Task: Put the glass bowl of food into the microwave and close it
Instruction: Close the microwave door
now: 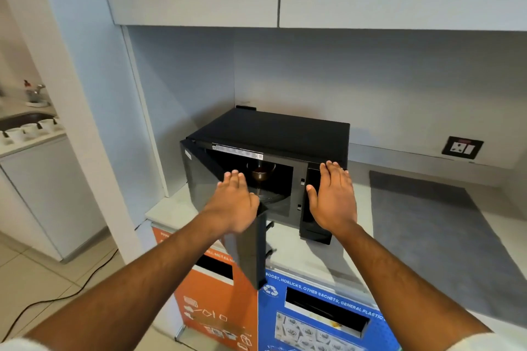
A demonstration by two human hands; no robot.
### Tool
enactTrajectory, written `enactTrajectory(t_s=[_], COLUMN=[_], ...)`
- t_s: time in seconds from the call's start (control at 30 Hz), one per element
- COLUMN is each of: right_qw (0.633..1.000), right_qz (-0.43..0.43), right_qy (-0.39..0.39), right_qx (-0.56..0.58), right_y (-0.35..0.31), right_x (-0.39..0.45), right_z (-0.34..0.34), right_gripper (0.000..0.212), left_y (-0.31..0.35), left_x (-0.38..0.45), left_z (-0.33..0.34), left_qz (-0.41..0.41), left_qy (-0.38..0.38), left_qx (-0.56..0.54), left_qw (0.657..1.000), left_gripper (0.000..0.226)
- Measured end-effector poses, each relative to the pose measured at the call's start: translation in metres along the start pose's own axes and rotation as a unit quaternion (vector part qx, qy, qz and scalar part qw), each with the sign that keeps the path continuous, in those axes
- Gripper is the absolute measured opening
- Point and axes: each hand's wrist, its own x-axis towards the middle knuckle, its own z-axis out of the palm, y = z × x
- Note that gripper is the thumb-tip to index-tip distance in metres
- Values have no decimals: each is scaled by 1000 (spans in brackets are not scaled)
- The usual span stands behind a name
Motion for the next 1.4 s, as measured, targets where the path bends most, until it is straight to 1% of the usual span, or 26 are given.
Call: enactTrajectory(t_s=[0.13, 0.27, 0.4, 0.47, 0.6, 0.73, 1.07, 1.23, 1.4], right_qw=[1000, 999, 998, 997, 993, 991, 983, 982, 987], right_qz=[-4, 12, 44, 61, 105, 113, 166, 165, 145], right_qy=[14, 35, 42, 42, 55, 69, 68, 78, 37], right_qx=[11, 36, 33, 24, 16, -3, -34, -47, -53], right_y=[0, -7, -15, -18, -25, -30, -45, -47, -53], right_x=[1, 0, 0, 2, 9, 17, 30, 29, 23], right_z=[-3, -6, -7, -6, -7, -12, -16, -14, -25], right_gripper=[74, 93, 99, 94, 72, 60, 49, 49, 52], left_y=[14, 21, 21, 21, 20, 17, 16, 13, 4], left_x=[35, 72, 98, 109, 126, 135, 145, 149, 146], left_z=[17, 26, 35, 38, 42, 47, 45, 47, 43], left_qz=[71, 113, 147, 156, 169, 182, 208, 217, 240], left_qy=[40, 49, 73, 83, 102, 116, 117, 112, 97], left_qx=[44, 49, 74, 80, 83, 76, 70, 70, 64], left_qw=[996, 991, 984, 981, 977, 974, 969, 967, 964], left_gripper=[68, 70, 69, 68, 68, 67, 67, 67, 67])
